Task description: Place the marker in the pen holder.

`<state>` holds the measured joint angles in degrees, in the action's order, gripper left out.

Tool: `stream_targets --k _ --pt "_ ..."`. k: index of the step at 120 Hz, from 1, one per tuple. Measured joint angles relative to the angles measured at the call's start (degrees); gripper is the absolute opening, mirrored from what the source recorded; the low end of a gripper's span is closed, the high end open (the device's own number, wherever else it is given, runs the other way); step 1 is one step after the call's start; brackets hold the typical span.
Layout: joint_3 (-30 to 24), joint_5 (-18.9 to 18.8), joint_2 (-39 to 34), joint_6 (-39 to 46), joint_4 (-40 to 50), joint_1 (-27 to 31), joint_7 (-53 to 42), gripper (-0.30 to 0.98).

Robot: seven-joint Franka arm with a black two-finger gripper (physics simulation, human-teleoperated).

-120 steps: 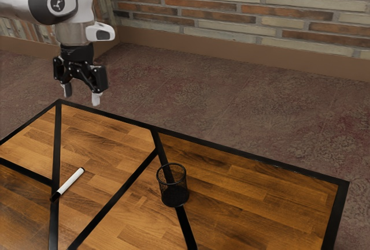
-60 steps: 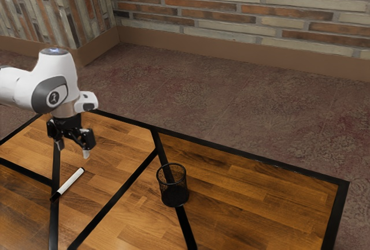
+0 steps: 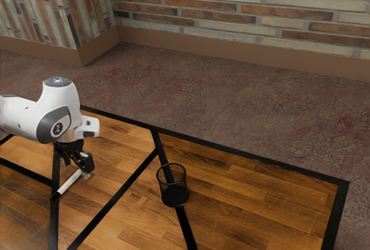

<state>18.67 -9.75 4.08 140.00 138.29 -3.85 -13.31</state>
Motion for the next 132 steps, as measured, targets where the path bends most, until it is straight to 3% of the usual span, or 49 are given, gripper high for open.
stream_targets --k 65,132 --pt "1.54 2.16 2.97 3.49 1.35 0.67 -6.22 0.68" --pt "2.87 6.0 4.53 -0.96 -1.4 0.67 -8.83 0.52"
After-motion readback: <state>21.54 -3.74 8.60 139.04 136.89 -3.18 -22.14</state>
